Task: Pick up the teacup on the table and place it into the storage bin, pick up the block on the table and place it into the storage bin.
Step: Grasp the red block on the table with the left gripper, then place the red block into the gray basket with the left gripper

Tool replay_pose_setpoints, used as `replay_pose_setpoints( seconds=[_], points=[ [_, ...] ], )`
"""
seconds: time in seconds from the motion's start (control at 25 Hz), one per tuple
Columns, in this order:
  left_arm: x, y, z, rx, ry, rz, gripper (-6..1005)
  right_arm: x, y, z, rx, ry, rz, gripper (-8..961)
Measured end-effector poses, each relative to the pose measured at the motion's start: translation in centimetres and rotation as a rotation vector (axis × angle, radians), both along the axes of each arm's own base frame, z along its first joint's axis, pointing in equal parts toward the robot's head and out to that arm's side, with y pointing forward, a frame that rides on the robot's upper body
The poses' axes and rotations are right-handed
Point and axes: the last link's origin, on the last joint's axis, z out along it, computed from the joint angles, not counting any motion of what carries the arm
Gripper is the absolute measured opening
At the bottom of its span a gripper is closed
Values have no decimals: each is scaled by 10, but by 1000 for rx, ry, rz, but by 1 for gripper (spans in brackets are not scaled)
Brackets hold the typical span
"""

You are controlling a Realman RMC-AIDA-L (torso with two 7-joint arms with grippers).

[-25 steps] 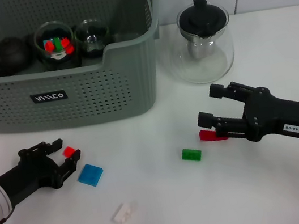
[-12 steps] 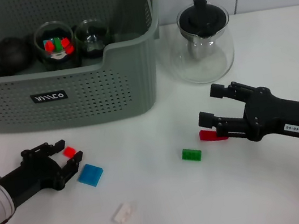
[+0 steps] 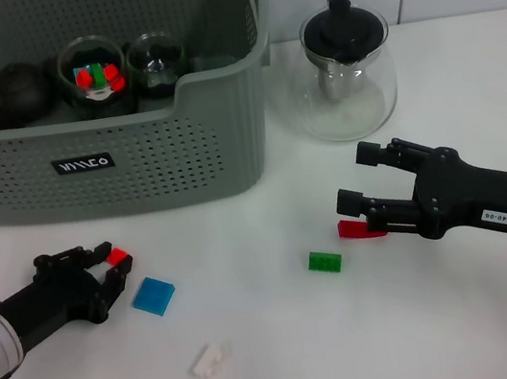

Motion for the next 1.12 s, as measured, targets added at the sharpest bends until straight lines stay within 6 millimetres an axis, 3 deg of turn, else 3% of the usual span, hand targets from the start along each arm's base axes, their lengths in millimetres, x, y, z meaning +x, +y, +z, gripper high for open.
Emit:
replay_pose_setpoints(
  seconds=[0.44, 0.52, 0.76, 0.92, 1.12],
  points=[
    [2, 0, 4, 12, -22, -7, 180, 1, -1, 0, 0, 3, -2, 944],
    [6, -1, 12, 23, -59, -21, 182, 1, -1, 1, 0, 3, -1, 944],
    [20, -11, 52, 18, -223, -77, 188, 1, -1, 1, 2, 3, 2, 944],
    [42, -20, 94, -34, -390, -193, 193, 1, 0, 2, 5, 4, 1, 944],
    [76, -6, 139, -21, -613, -308, 198, 0, 0, 2, 9, 7, 0, 944]
  ],
)
